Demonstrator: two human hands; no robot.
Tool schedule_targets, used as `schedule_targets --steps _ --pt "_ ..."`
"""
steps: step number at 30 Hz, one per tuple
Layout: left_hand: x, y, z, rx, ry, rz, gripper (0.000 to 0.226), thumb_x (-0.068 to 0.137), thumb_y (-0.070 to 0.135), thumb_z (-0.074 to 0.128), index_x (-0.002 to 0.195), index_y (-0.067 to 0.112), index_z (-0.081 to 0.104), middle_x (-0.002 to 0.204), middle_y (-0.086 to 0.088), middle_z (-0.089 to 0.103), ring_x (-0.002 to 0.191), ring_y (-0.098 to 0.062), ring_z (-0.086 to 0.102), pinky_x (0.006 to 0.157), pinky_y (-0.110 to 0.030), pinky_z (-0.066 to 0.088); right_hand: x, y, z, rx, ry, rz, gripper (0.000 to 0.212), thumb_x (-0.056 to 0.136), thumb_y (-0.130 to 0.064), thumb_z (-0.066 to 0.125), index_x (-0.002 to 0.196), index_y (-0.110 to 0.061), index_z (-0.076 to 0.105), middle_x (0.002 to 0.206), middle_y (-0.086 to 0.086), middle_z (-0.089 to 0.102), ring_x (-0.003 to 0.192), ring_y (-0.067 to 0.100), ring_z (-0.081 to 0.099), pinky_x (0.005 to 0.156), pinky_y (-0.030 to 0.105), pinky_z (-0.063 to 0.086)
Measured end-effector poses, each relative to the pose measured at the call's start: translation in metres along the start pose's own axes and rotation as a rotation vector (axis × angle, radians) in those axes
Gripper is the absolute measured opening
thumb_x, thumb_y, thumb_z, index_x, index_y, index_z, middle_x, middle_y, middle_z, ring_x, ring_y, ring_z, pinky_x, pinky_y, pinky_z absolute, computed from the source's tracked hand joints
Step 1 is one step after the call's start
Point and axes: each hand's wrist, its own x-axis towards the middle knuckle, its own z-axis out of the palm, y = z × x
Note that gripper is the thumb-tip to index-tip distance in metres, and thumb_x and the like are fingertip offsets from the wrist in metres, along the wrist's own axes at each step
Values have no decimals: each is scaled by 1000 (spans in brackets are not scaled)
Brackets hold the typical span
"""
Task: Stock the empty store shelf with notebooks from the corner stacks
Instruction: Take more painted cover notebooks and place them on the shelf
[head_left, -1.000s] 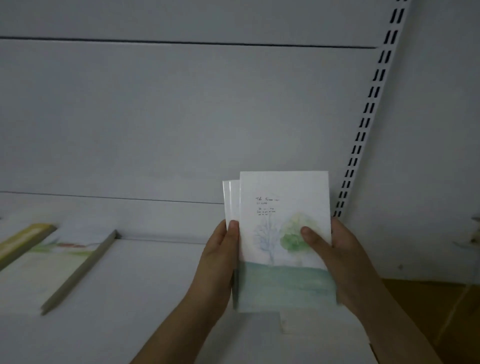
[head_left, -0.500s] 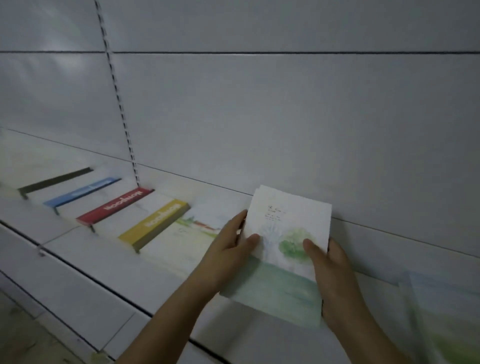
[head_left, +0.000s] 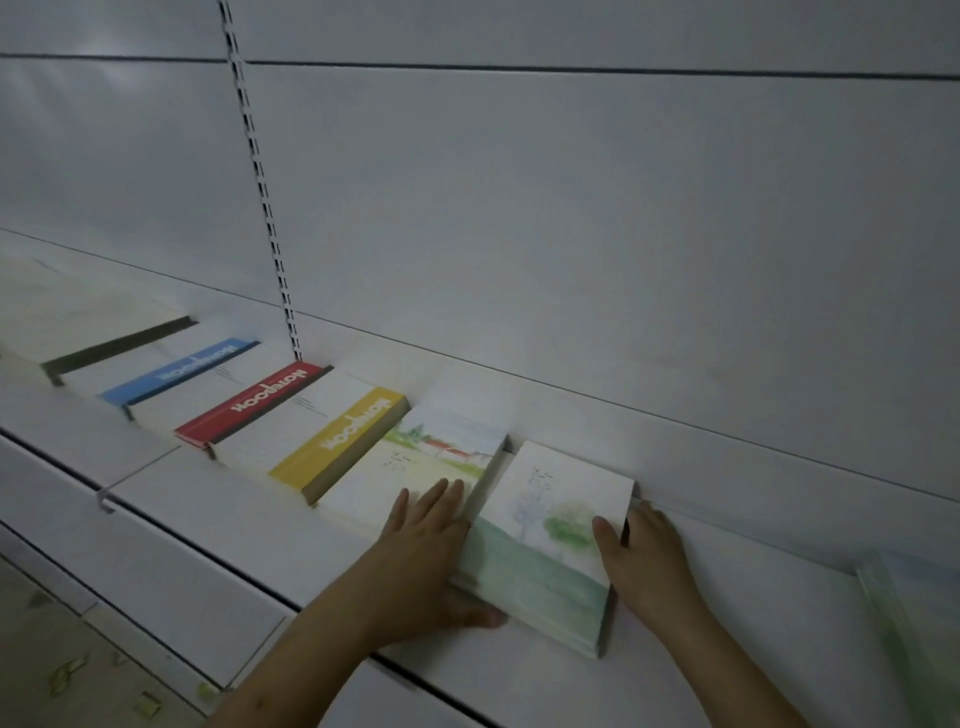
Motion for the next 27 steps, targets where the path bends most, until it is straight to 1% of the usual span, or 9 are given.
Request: schedule_targets --steps 4,7,10,11,14,17,22,24,27 --pt "7 1 -4 -101 111 77 109 69 79 60 153 20 24 162 10 9 148 -5 2 119 -29 -9 0 -4 -6 91 14 -119 36 93 -38 51 122 -20 62 117 0 62 116 23 51 99 37 40" --pt "7 -1 -5 -222 155 55 109 58 80 65 148 26 38 156 23 2 142 4 -2 116 -21 -2 -2 -1 -7 125 31 -150 29 96 -32 52 121 -24 63 118 -4 63 117 20 51 100 34 39" --pt "9 -6 -1 -284 181 23 102 53 83 67 141 33 48 160 24 -2 147 -2 9 118 -28 22 -5 3 -6 165 85 -165 25 95 -30 52 115 -23 67 112 -4 65 108 19 57 96 39 44" --pt "10 -6 -1 -282 180 29 102 53 83 66 140 32 48 161 22 0 147 -3 12 118 -27 24 -6 4 -5 150 102 -176 27 95 -31 53 116 -22 67 113 -4 65 108 19 57 96 38 44" --pt "12 -5 -3 -269 151 55 108 53 84 59 142 24 47 162 15 5 146 -3 11 116 -19 10 -9 6 -2 60 101 -200 47 88 -50 45 122 -23 63 121 -6 62 113 17 54 101 39 39" --pt "14 -6 -3 -284 152 53 110 52 84 59 143 23 47 162 14 7 146 -4 12 115 -18 10 -6 9 2 4 85 -207 66 79 -62 31 125 -25 59 123 -8 61 115 17 54 100 42 40" --pt "16 -10 0 -363 197 8 96 55 65 82 137 24 54 159 18 16 134 9 16 107 -13 18 -2 13 -3 167 70 -258 49 79 -53 51 117 -25 65 117 -10 64 109 15 58 95 35 47" --pt "17 -11 1 -350 195 1 95 54 65 83 136 26 55 159 17 17 138 5 19 108 -13 20 -1 15 -5 200 63 -275 36 85 -38 62 119 -24 64 118 -10 63 110 14 57 95 32 45" --pt "17 -11 3 -309 187 -6 100 55 71 78 140 26 49 159 17 15 143 -2 20 112 -19 21 1 15 -3 171 92 -244 29 89 -28 63 116 -18 63 115 -5 62 108 15 55 90 27 42"
